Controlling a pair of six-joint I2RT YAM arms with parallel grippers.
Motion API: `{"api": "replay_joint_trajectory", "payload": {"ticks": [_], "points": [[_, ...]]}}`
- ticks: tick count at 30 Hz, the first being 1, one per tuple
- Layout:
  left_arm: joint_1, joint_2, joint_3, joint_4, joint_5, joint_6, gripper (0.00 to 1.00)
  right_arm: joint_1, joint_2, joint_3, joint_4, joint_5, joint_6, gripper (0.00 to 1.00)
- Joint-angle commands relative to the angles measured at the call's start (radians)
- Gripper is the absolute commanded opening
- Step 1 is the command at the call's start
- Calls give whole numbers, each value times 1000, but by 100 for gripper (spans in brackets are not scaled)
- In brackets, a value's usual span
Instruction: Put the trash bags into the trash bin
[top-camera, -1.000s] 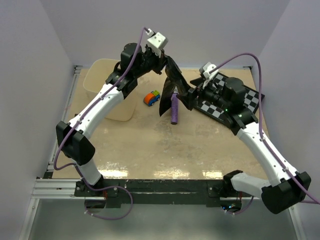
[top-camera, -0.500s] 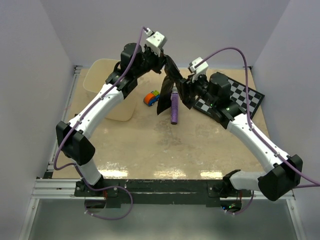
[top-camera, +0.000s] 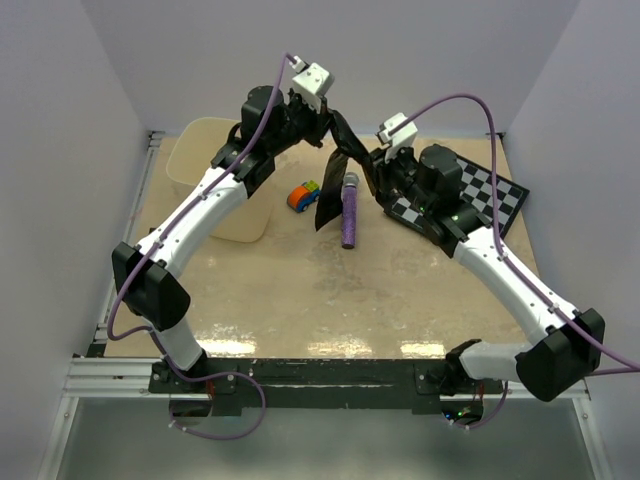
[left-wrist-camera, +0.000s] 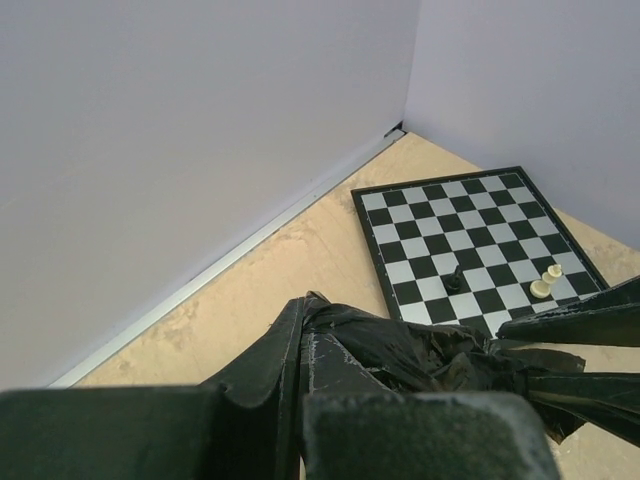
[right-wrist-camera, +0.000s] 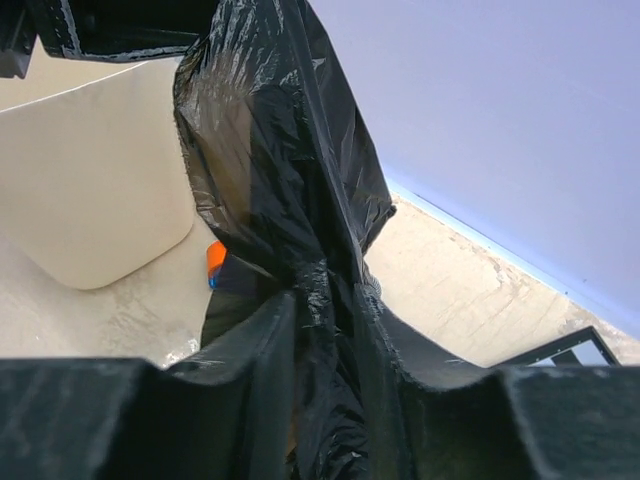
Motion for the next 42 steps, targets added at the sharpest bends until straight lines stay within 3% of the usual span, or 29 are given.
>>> {"api": "replay_joint_trajectory", "payload": {"ticks": [1, 2, 3, 4, 6, 7, 8, 10, 11, 13, 14, 15, 17, 19, 23, 25, 27, 30, 31, 33, 37, 42], "points": [[-2, -20, 53, 11, 23, 3, 0, -1, 10, 33, 50, 25, -45, 25], [-3, -20, 54, 11, 27, 5, 0, -1, 12, 31, 54, 36, -52, 14], [-3, -20, 54, 9, 29, 6, 0, -1, 13, 30, 58, 42, -56, 10], [-3, -20, 54, 8, 32, 8, 0, -3, 20, 31, 58, 42, -62, 13], [-2, -19, 57, 6, 43, 11, 0, -3, 26, 36, 52, 41, -82, 34], [-3, -19, 59, 6, 44, 11, 0, -3, 32, 38, 47, 36, -93, 36], [-3, -19, 60, 5, 43, 11, 0, -3, 36, 42, 44, 30, -99, 32], [-3, -17, 57, 5, 44, 11, 0, -6, 47, 48, 43, 11, -101, 6], [-3, -17, 59, 6, 44, 11, 0, -6, 50, 50, 46, 10, -96, 0], [-2, -19, 48, 14, 35, 11, 0, -9, 58, 60, 40, 7, -72, 0], [0, -22, 37, 29, 21, 11, 4, -15, 62, 70, 38, -5, -58, 0], [0, -26, 22, 44, -8, 40, 27, -21, 67, 82, 34, -27, -33, 0], [-2, -55, -10, 78, -98, 40, 55, -29, 73, 111, 34, -61, 26, 0], [-2, -103, -44, 130, -199, 58, 66, -30, 79, 133, 46, -73, 124, 0], [0, -265, -142, 149, -336, 42, 68, -55, 102, 154, 89, -159, 321, 0], [-3, -345, -226, 138, -354, 26, 68, -78, 127, 146, 113, -195, 428, 0], [-2, -393, -285, 97, -269, 25, 63, -114, 157, 142, 145, -261, 531, 0], [-2, -417, -363, 80, 11, -26, 30, -141, 205, 131, 196, -334, 639, 0], [-2, -418, -394, 124, 150, -27, 24, -142, 220, 134, 202, -346, 640, 0], [-2, -410, -447, 234, 311, -52, 1, -153, 239, 140, 199, -361, 651, 0], [-13, -287, -411, 281, 619, -194, 0, -176, 253, 154, 156, -346, 675, 0], [-60, -143, -405, 348, 727, -245, 0, -193, 244, 137, 150, -329, 703, 0]]}}
